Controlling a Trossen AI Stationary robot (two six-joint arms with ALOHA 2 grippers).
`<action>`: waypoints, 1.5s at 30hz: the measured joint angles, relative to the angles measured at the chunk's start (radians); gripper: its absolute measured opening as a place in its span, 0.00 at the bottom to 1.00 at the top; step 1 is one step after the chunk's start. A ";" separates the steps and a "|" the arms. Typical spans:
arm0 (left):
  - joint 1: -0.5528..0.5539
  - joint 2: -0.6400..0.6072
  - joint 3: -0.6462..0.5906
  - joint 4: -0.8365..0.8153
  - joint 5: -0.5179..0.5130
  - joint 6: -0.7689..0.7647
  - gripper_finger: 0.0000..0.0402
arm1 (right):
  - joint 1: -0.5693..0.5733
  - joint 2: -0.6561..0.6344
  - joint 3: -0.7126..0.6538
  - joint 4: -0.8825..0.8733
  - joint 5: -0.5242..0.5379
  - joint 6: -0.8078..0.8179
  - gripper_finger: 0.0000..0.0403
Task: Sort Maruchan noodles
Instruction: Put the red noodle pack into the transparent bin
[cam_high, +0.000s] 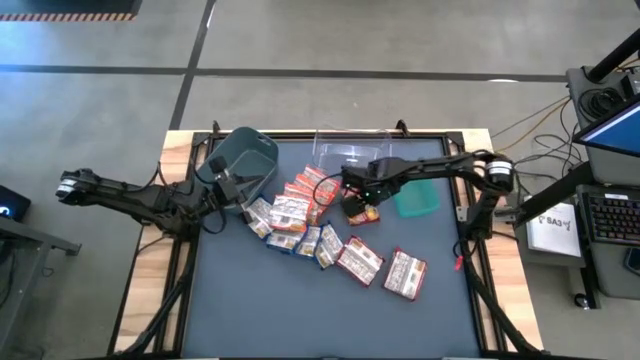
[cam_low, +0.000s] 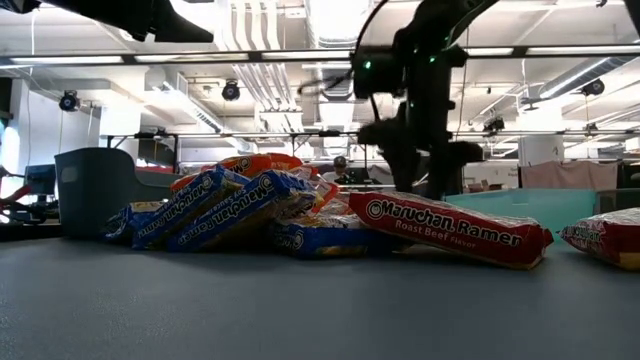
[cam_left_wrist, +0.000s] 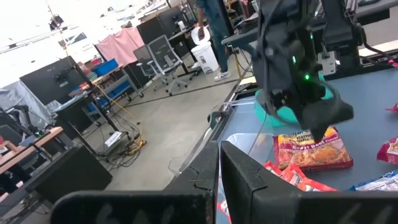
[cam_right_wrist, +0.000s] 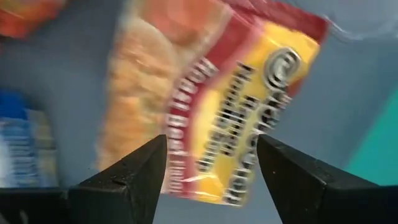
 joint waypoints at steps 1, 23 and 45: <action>0.000 0.000 0.000 0.000 0.000 0.000 0.00 | 0.000 0.015 0.010 -0.034 0.012 -0.007 0.58; 0.000 0.014 0.000 -0.012 0.000 -0.014 0.00 | 0.000 0.085 0.038 0.010 0.039 -0.068 0.32; 0.000 0.021 0.000 0.005 0.002 -0.020 0.00 | 0.102 -0.125 0.046 0.023 0.053 -0.004 0.02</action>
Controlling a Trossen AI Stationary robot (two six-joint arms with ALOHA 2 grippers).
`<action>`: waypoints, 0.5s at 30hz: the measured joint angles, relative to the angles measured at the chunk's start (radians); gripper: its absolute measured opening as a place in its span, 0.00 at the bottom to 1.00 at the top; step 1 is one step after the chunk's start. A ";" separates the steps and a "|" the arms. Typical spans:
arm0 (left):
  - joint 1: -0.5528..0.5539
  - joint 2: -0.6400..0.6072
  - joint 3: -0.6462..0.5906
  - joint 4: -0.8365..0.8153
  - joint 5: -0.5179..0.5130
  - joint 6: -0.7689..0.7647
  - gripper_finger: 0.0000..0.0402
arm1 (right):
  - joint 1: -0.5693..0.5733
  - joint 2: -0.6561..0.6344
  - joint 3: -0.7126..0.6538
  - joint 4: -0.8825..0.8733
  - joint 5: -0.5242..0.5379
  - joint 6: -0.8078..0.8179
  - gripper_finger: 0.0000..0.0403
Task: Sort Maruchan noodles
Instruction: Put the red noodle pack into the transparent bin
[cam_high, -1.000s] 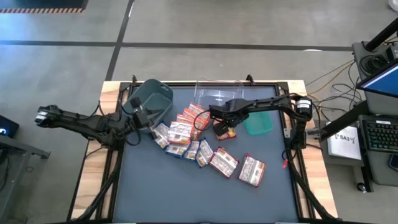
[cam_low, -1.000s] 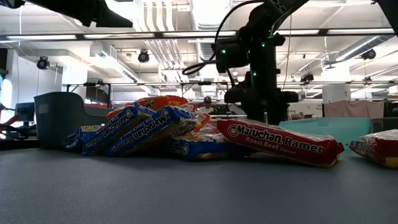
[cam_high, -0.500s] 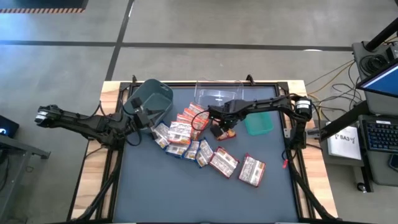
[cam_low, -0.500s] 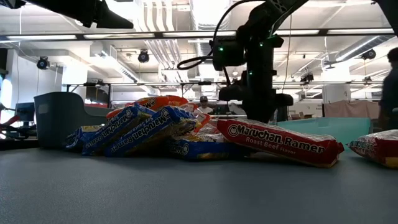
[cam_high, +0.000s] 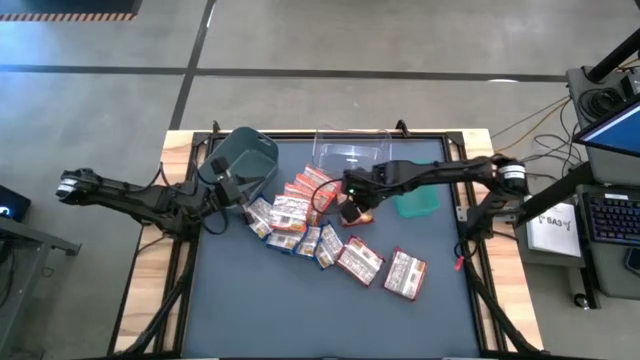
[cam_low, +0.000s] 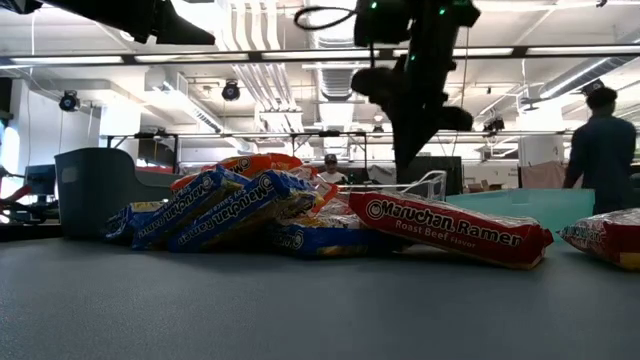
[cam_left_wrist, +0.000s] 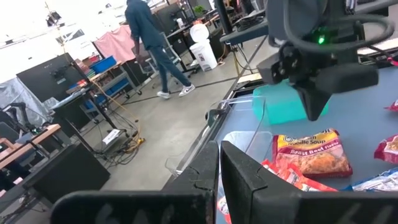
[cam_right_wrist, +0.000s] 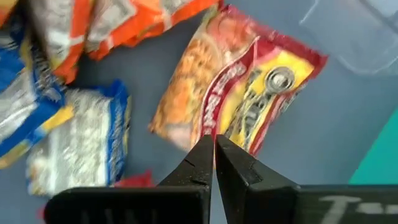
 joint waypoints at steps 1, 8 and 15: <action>0.000 0.003 0.000 0.000 0.002 -0.003 0.00 | 0.001 -0.008 -0.007 0.000 -0.017 0.006 0.02; 0.000 0.024 0.000 0.040 0.059 -0.017 0.00 | -0.014 -0.015 -0.060 -0.030 0.009 0.009 0.02; 0.000 0.042 0.000 0.073 0.059 -0.017 0.00 | -0.020 -0.015 -0.157 0.017 -0.011 0.019 0.12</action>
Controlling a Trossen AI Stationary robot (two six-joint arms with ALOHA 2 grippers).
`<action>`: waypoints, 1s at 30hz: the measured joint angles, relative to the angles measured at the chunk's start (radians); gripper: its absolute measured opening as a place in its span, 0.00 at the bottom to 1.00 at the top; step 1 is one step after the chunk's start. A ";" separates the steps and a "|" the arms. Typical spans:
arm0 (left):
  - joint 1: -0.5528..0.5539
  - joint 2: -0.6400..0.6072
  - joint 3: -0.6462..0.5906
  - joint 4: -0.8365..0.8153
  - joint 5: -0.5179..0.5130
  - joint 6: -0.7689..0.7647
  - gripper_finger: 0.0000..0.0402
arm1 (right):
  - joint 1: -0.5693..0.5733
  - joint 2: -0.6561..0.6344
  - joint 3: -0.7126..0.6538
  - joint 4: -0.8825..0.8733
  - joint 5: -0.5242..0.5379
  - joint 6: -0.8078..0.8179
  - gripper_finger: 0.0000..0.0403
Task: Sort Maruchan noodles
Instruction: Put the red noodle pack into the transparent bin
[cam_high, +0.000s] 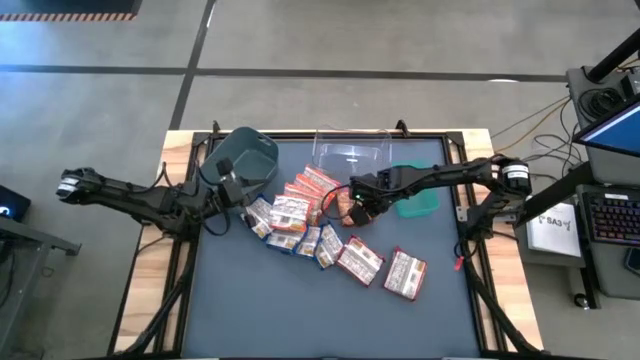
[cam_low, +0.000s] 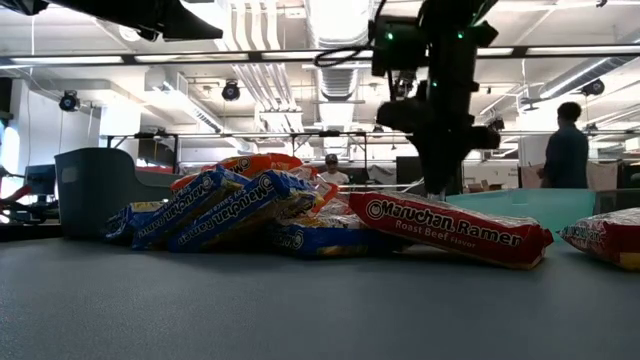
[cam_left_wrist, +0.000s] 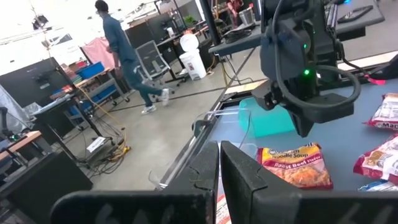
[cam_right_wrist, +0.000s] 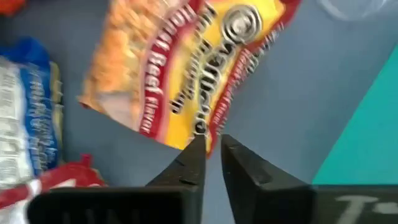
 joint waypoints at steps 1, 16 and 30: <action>0.000 0.004 0.000 0.004 0.000 0.000 0.00 | -0.004 0.000 -0.009 0.002 -0.001 -0.001 0.15; 0.000 0.059 0.000 0.047 0.000 0.035 0.00 | -0.140 0.026 -0.092 0.195 -0.114 -0.062 0.61; 0.000 0.059 0.000 0.054 -0.002 0.054 0.00 | -0.144 0.123 -0.084 0.406 -0.265 -0.074 0.80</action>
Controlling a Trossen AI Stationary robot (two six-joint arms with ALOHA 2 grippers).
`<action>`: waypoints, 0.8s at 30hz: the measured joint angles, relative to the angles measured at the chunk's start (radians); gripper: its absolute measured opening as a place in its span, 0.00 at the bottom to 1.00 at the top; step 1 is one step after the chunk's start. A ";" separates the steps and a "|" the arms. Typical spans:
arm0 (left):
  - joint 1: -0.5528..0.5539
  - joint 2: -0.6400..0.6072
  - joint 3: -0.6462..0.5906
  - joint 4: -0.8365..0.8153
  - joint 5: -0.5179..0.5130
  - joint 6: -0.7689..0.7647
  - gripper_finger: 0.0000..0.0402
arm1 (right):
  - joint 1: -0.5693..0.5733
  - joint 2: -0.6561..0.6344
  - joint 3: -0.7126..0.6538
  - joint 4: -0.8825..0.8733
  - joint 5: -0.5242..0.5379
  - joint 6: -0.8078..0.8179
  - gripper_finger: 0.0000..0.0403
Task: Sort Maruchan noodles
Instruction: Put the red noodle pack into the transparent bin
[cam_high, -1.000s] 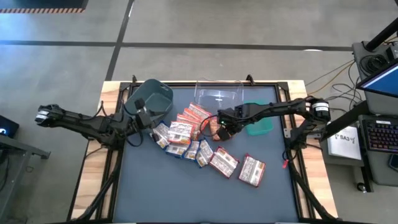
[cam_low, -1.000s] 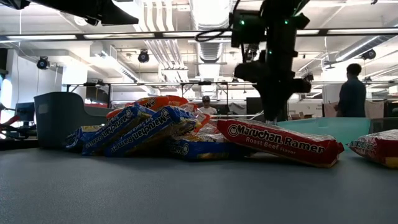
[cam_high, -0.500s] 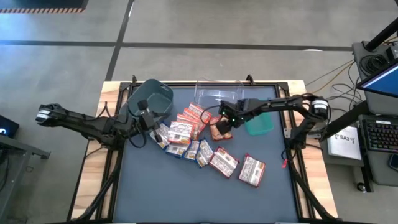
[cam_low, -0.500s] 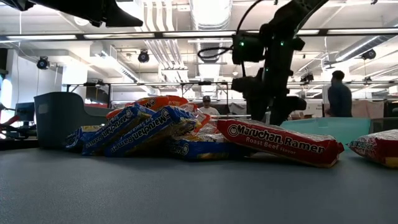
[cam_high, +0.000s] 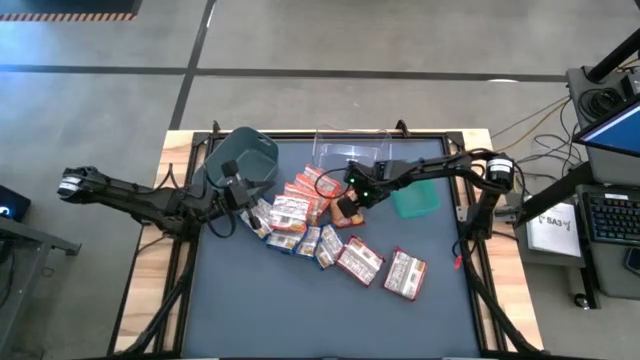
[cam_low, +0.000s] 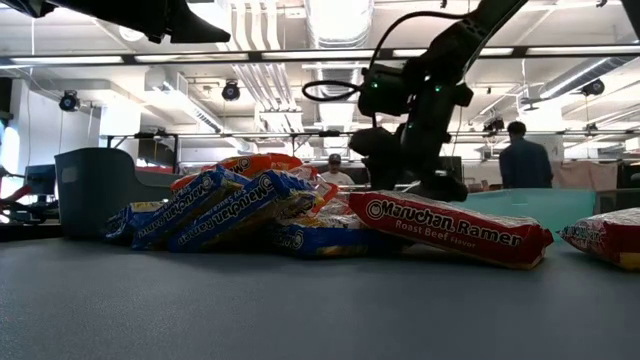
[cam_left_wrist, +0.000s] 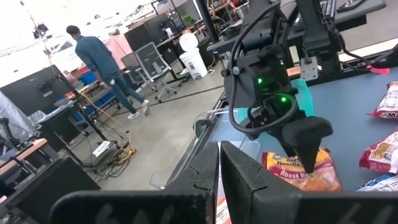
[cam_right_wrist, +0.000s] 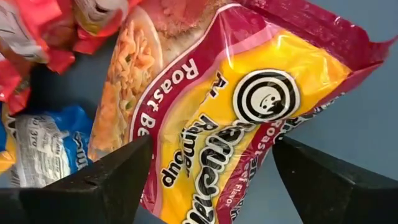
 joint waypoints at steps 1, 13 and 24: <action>0.000 0.000 0.000 0.000 0.000 0.000 0.00 | 0.000 0.001 0.000 0.011 0.001 0.000 0.79; 0.000 0.002 0.000 0.000 -0.001 -0.001 0.00 | 0.001 0.001 0.000 0.074 0.006 0.012 0.28; 0.000 0.002 0.000 0.000 -0.001 -0.005 0.00 | 0.015 -0.002 0.000 0.097 0.013 0.006 0.02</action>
